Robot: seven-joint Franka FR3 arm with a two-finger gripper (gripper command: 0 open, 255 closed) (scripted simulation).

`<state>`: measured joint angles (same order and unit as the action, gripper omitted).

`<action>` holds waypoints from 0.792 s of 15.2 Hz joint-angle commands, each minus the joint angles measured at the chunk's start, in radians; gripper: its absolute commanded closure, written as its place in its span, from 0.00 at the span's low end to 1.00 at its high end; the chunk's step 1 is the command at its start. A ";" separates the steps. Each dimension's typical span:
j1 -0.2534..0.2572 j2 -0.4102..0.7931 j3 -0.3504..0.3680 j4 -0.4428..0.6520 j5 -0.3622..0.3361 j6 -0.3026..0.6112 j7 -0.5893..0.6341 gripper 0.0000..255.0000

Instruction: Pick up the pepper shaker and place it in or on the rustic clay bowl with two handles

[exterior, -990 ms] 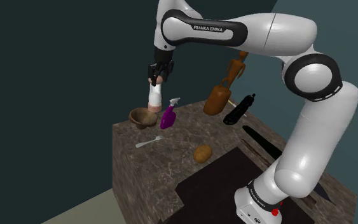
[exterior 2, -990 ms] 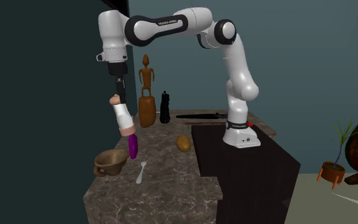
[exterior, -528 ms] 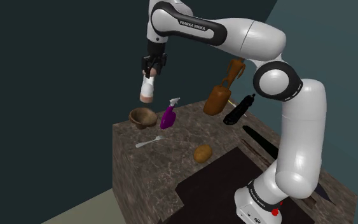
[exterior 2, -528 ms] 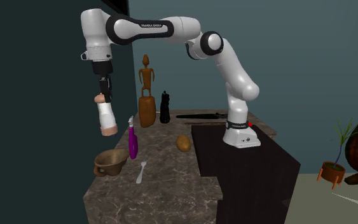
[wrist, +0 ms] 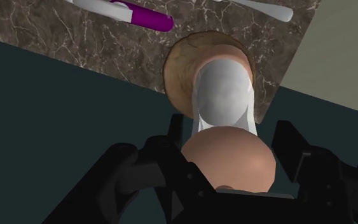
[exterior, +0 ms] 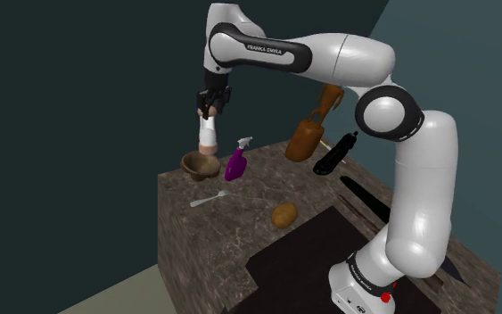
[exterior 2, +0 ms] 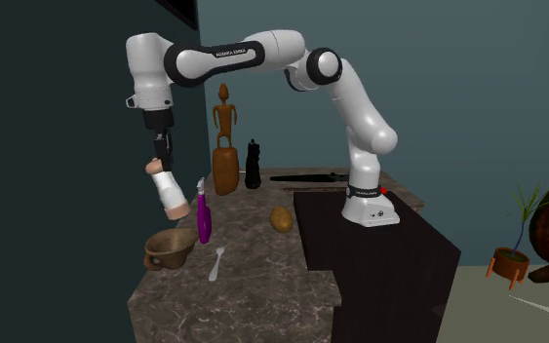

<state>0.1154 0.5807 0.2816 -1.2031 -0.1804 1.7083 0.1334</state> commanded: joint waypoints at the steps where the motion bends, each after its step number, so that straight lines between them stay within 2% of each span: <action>1: -0.004 -0.001 -0.001 -0.029 0.000 0.029 0.000 1.00; 12: -0.012 0.020 -0.006 -0.144 -0.009 0.164 0.012 1.00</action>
<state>0.1031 0.5956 0.2765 -1.3416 -0.1882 1.8603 0.1437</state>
